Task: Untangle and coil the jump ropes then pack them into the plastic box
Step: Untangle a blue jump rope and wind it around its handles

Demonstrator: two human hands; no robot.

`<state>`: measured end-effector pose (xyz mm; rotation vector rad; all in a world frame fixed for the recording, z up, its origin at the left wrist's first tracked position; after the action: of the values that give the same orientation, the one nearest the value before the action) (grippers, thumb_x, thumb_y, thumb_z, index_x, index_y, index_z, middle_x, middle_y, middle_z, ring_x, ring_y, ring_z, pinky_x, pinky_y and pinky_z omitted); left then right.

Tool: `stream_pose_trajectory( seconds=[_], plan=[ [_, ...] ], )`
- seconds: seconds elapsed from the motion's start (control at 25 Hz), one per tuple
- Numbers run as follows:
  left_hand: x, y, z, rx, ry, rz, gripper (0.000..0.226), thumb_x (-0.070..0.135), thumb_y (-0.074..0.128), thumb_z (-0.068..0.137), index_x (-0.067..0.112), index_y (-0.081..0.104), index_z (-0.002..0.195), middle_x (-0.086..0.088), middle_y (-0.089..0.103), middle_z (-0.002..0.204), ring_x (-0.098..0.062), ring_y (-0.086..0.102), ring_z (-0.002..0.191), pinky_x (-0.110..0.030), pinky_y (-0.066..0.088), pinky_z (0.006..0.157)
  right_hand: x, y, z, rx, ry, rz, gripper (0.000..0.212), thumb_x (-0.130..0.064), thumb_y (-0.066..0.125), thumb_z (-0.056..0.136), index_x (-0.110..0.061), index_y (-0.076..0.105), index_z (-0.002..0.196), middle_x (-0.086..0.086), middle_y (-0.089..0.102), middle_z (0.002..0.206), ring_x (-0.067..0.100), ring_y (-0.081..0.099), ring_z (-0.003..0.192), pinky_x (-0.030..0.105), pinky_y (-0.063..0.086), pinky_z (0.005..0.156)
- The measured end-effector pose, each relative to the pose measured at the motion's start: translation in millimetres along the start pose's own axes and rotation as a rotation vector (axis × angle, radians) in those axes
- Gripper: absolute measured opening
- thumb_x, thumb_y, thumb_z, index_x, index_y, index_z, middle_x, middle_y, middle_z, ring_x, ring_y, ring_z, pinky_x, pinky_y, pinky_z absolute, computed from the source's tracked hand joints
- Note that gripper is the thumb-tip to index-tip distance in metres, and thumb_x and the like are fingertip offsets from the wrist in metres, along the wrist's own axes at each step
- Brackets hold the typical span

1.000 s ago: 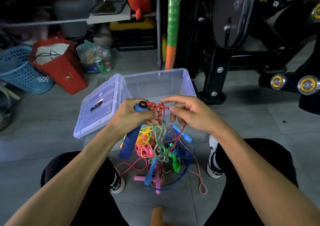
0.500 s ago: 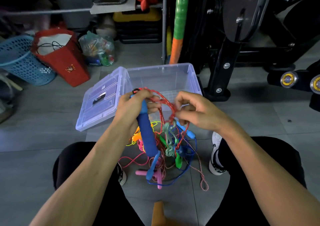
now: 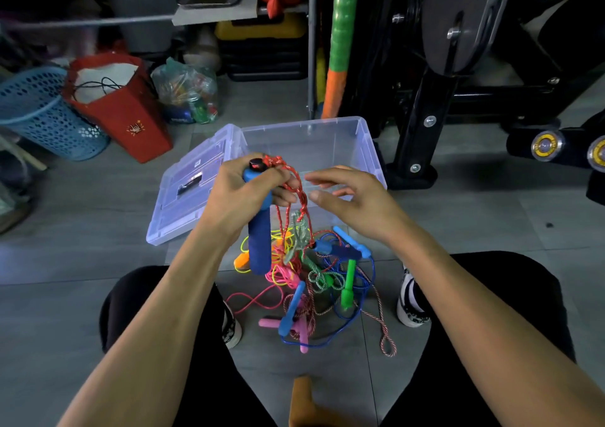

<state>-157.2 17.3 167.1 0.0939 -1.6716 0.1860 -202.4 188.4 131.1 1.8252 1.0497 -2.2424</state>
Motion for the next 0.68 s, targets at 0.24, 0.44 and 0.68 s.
stream_pose_trajectory(
  seconds=[0.24, 0.44, 0.68],
  plan=[
    [-6, 1, 3, -0.032, 0.055, 0.277, 0.006, -0.004, 0.061, 0.085, -0.008, 0.062, 0.081, -0.013, 0.069, 0.065, -0.023, 0.067, 0.055, -0.033, 0.056, 0.058, -13, 3, 8, 0.033, 0.063, 0.312, 0.016, -0.014, 0.055, 0.094, -0.013, 0.061, 0.079, 0.0, 0.064, 0.075, 0.017, 0.062, 0.078, 0.039, 0.051, 0.084],
    [-17, -14, 12, 0.166, 0.054, 0.393, 0.01, 0.004, 0.067, 0.082, -0.004, 0.063, 0.078, -0.021, 0.064, 0.064, -0.019, 0.064, 0.05, -0.028, 0.056, 0.055, -5, -8, 3, -0.222, 0.271, 0.09, 0.026, -0.025, 0.063, 0.088, -0.015, 0.055, 0.066, -0.005, 0.052, 0.055, 0.012, 0.055, 0.06, 0.026, 0.044, 0.067],
    [-46, -27, 27, 0.3, -0.143, 0.426, 0.006, 0.01, 0.066, 0.077, 0.008, 0.064, 0.072, -0.013, 0.061, 0.058, -0.019, 0.059, 0.046, -0.036, 0.056, 0.057, 28, -36, -3, -0.109, 0.325, -0.62, 0.024, -0.031, 0.066, 0.077, -0.018, 0.051, 0.062, 0.0, 0.055, 0.063, 0.023, 0.053, 0.064, 0.028, 0.035, 0.053]
  ],
)
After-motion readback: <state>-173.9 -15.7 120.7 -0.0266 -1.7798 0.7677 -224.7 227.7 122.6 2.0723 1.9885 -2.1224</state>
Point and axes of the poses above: each hand's wrist, its own z-axis towards the middle knuckle, its own y-axis out of the palm, x = y × z, the point moved 5 cm from there along z, towards the middle knuckle
